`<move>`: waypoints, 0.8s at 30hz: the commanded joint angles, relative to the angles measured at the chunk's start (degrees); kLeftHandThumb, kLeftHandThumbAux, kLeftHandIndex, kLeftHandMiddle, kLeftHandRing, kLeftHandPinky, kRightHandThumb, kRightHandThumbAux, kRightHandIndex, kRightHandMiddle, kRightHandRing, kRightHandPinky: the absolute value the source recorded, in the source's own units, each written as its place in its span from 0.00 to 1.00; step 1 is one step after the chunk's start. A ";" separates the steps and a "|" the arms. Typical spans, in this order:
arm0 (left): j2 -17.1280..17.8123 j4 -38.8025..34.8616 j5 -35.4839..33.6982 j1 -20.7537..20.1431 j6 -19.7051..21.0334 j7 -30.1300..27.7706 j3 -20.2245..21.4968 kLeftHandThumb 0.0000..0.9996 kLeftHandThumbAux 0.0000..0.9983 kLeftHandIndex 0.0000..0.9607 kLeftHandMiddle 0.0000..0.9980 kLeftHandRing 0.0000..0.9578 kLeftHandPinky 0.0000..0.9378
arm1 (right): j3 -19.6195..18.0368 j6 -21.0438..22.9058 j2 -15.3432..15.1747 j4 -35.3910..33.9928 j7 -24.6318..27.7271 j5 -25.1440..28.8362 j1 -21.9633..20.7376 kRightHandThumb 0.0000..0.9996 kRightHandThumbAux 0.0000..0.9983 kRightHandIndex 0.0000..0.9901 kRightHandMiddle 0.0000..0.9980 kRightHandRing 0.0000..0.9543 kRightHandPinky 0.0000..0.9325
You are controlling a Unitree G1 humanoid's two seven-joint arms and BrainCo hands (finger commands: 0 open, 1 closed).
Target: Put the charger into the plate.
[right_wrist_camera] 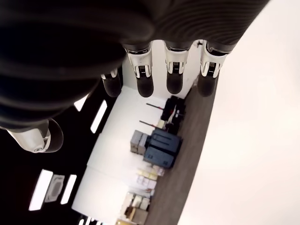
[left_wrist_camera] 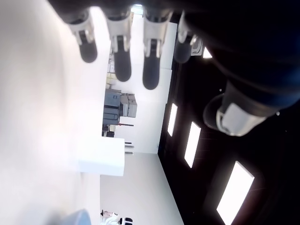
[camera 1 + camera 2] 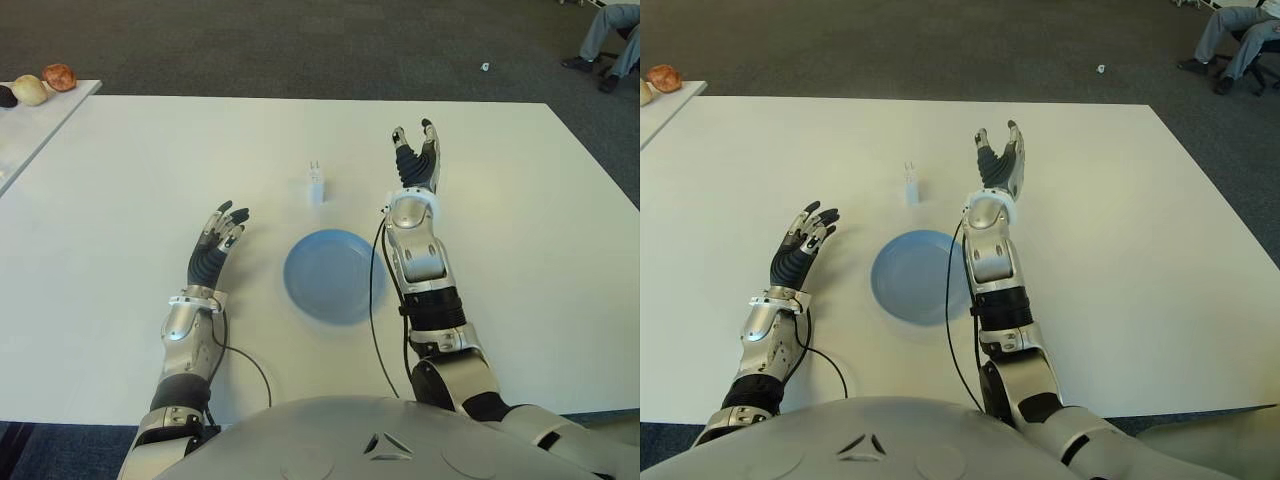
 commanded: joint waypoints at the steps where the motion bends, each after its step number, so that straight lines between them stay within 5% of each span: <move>1: -1.29 9.41 0.44 6.50 7.57 -0.41 -0.41 0.00 0.53 0.11 0.20 0.16 0.08 | -1.07 -3.80 -1.96 -1.80 5.80 3.82 8.53 0.22 0.40 0.00 0.00 0.00 0.00; 9: -1.44 9.54 -0.47 6.03 7.32 -1.14 0.01 0.00 0.53 0.11 0.19 0.17 0.12 | -4.98 -12.89 -8.06 3.39 15.47 10.27 11.56 0.16 0.47 0.00 0.00 0.00 0.00; 24: -1.16 10.24 -0.97 5.30 7.47 -1.51 0.37 0.00 0.54 0.11 0.20 0.17 0.11 | -10.47 -19.24 -9.43 8.81 25.52 20.72 14.70 0.07 0.59 0.00 0.00 0.00 0.00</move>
